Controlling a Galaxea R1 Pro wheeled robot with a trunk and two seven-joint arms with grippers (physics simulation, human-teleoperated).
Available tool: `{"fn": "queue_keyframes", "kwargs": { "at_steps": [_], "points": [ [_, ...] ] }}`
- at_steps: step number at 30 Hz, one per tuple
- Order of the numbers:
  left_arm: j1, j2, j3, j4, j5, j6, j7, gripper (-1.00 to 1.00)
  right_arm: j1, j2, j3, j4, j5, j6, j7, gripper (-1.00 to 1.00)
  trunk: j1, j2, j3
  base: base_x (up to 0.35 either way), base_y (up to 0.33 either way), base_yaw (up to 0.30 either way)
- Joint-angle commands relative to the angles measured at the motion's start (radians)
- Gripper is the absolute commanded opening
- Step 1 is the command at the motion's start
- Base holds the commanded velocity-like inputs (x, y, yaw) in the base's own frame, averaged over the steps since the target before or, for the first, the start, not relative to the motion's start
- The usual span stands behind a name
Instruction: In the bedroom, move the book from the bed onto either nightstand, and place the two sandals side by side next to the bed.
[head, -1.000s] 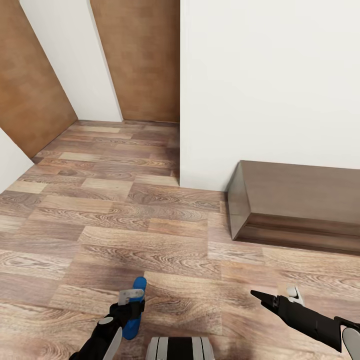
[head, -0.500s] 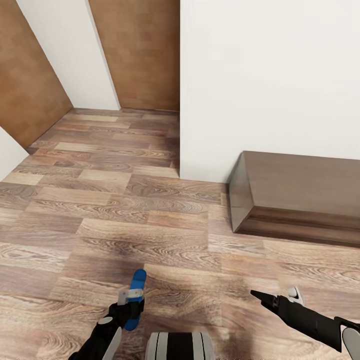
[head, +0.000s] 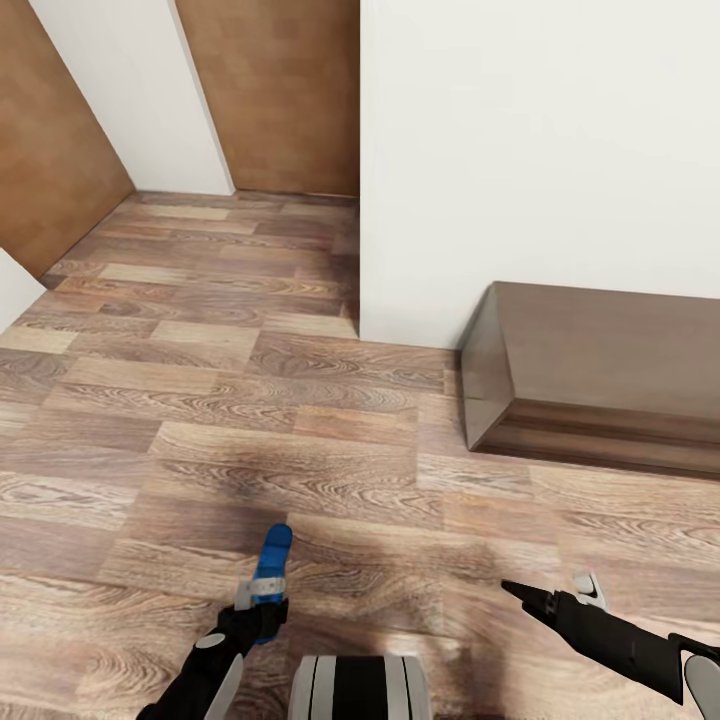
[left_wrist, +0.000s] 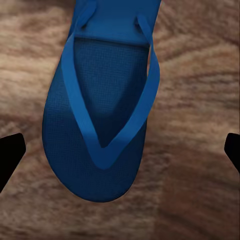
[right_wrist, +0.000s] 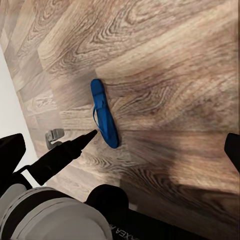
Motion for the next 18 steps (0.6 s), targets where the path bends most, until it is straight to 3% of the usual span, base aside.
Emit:
{"fn": "queue_keyframes", "kwargs": {
  "at_steps": [1, 11, 18],
  "points": [
    [0.0, 0.001, -0.003, -0.002, 0.01, 0.005, 0.007, 1.0, -0.001, 0.0, -0.001, 0.0, 0.004, 0.005, 0.006, 1.0, 0.0, -0.001, -0.005, 0.0, 0.0, 0.0],
    [0.0, 0.001, -0.003, -0.002, 0.01, 0.004, 0.007, 1.0, -0.001, 0.0, -0.001, 0.0, 0.004, 0.005, 0.006, 1.0, 0.005, -0.003, -0.043, 0.0, 0.0, 0.0],
    [0.0, 0.001, -0.003, -0.004, 0.01, 0.003, 0.007, 1.0, -0.001, 0.0, -0.001, 0.0, 0.004, 0.005, 0.006, 1.0, 0.005, -0.003, -0.043, 0.0, 0.0, 0.0]
  ]
}}
